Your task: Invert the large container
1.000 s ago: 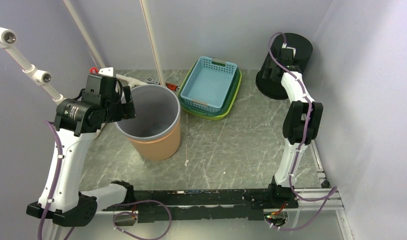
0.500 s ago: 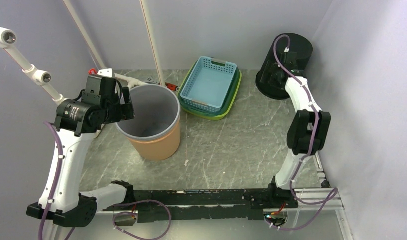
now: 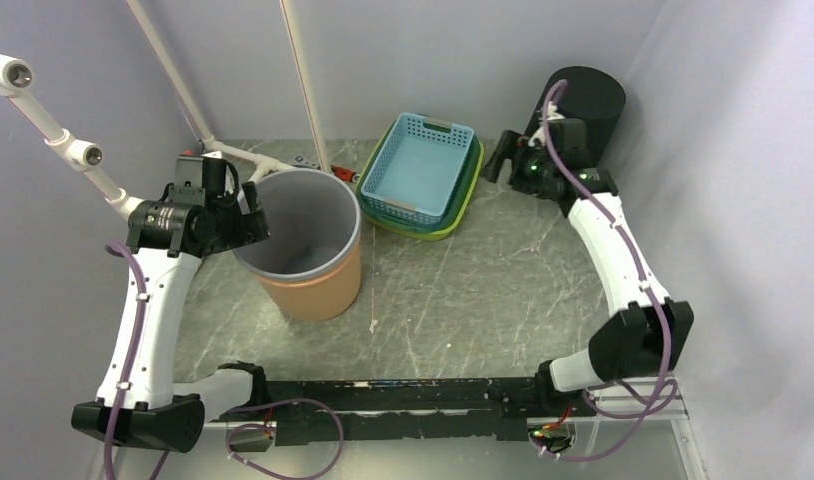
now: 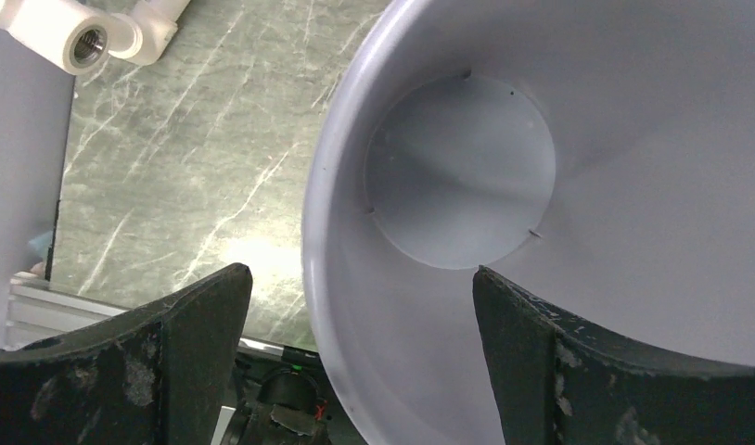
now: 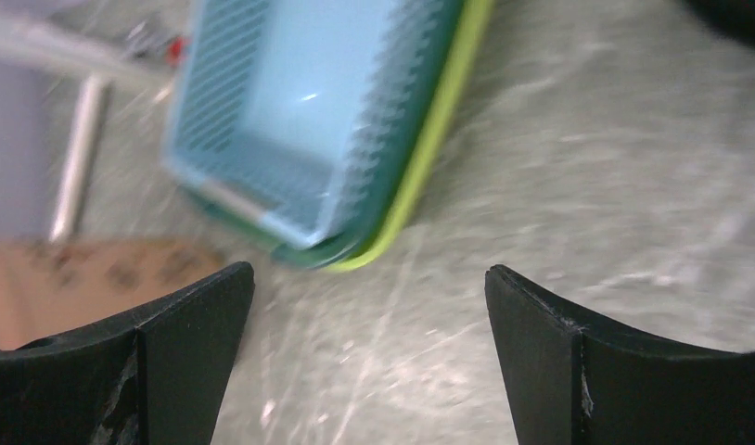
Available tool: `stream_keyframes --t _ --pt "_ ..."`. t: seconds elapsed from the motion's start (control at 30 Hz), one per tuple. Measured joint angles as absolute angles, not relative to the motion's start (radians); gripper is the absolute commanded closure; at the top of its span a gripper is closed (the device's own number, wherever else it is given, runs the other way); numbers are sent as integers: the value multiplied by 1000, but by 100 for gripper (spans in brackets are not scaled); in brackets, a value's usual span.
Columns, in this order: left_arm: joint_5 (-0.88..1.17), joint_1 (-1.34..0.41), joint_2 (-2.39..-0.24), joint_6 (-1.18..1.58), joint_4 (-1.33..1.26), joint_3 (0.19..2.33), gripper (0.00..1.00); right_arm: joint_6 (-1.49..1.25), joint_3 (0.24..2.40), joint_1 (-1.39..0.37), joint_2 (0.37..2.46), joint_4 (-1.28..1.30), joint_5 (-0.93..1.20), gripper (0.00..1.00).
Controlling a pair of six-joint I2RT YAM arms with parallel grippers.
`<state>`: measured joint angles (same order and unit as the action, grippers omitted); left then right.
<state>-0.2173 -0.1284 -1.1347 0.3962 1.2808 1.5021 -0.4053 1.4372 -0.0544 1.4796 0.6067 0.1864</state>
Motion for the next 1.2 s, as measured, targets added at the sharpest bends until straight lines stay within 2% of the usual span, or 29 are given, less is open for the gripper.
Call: stream_keyframes --t 0.13,0.23,0.37,0.43,0.53,0.77,0.9,1.03,1.13,1.2 --pt "-161 -73 -1131 394 1250 1480 5 -460 1419 -236 1383 608 250 5" --pt "-133 -57 -1122 395 1231 1459 9 -491 1447 -347 1357 605 278 7" --pt "-89 -54 -1106 393 1219 1433 24 -510 1546 -486 1405 609 280 13" --pt "-67 -54 -1099 388 1216 1429 32 -510 1611 -548 1454 623 276 22" --pt "-47 -54 -1085 380 1216 1424 40 -505 1728 -631 1551 681 247 29" --pt "-46 -50 -1050 360 1215 1407 58 -455 2089 -822 1834 927 102 29" --pt "-35 -49 -1046 355 1209 1407 61 -441 2116 -888 1864 991 75 28" --pt "-12 -49 -1046 352 1207 1407 63 -430 2119 -902 1864 1017 56 34" --pt "4 -49 -1044 348 1206 1407 69 -422 2121 -897 1864 1032 39 41" --pt "15 -49 -1042 345 1205 1407 75 -418 2123 -894 1864 1045 30 42"
